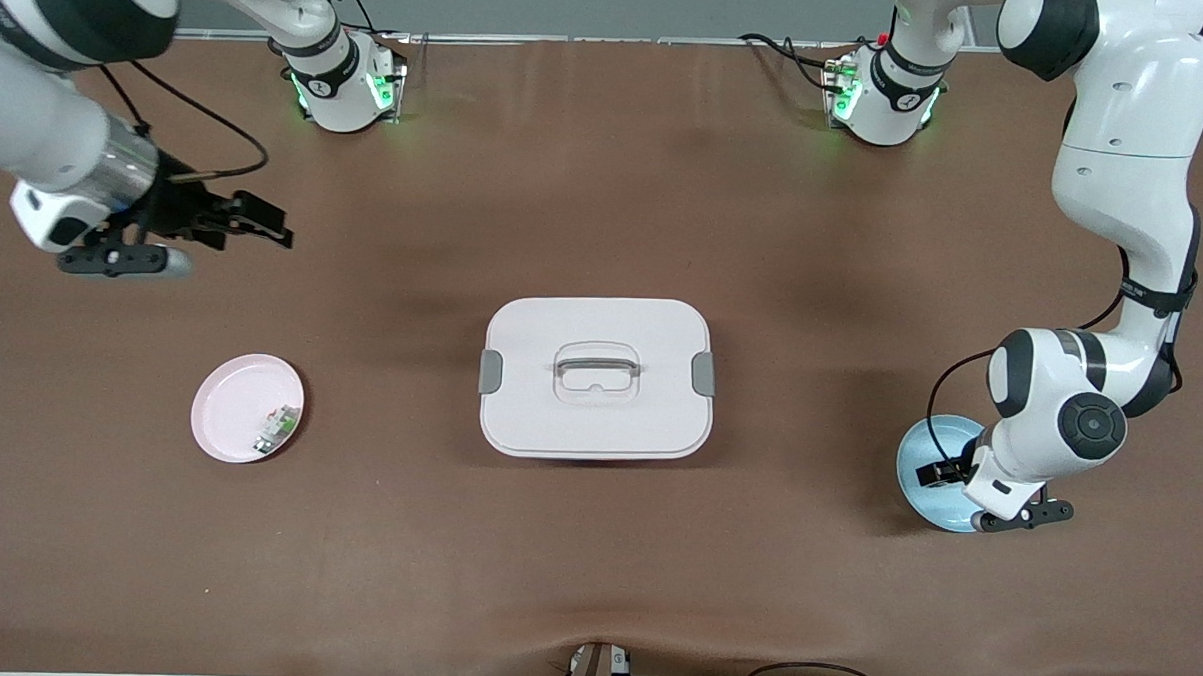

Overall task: Transfer orange switch to right arm and place
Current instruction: 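Lift the switch with the left gripper while the right gripper approaches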

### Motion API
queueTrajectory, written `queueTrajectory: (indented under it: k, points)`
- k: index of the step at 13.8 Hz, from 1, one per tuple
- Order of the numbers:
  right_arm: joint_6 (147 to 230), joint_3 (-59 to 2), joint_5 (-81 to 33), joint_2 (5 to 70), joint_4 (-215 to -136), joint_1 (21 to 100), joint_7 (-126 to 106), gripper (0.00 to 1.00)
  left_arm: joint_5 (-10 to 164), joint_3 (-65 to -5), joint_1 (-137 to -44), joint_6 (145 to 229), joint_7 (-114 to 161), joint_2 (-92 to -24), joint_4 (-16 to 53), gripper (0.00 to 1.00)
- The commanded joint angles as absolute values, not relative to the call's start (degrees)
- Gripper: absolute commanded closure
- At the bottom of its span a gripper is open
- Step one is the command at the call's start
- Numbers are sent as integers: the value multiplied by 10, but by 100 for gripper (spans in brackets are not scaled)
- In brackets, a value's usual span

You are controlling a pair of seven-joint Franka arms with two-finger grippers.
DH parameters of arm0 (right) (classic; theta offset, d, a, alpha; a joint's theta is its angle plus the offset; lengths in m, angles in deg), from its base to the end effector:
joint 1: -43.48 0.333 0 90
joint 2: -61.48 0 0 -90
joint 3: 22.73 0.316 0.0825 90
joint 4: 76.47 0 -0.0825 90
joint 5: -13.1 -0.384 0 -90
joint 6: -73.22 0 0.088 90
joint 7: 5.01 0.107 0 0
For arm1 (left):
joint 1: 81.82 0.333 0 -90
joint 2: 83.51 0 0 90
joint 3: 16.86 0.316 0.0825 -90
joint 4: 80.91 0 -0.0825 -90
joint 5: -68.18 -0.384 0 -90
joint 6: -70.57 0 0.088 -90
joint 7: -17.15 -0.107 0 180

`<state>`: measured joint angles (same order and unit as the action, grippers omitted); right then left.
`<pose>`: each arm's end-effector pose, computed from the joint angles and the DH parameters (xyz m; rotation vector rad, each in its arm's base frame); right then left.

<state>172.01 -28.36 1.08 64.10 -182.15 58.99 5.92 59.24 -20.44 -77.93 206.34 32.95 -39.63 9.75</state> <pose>0.5298 0.1109 0.5347 -2.9423 0.0854 0.1646 0.7005 0.0115 0.1888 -3.0644 -0.2897 -0.0508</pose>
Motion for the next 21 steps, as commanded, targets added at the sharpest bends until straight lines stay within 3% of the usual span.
queueTrajectory:
  k: [1,4,6,10,21]
  points:
    - [1749,-288,-3,627,-1824,624,95,0,582,-206,-773,2066,329,-390,90,41]
    - [1782,-288,-80,606,-1824,640,117,0,582,-207,-764,2065,329,-390,93,65]
    - [1809,-288,-83,592,-1824,662,135,0,583,-207,-761,2063,327,-396,93,98]
    - [1848,-288,-85,568,-1823,700,174,0,590,-214,-760,2006,329,-433,93,100]
    - [1842,-288,-84,561,-1805,715,166,0,792,-250,-768,1825,354,-557,91,100]
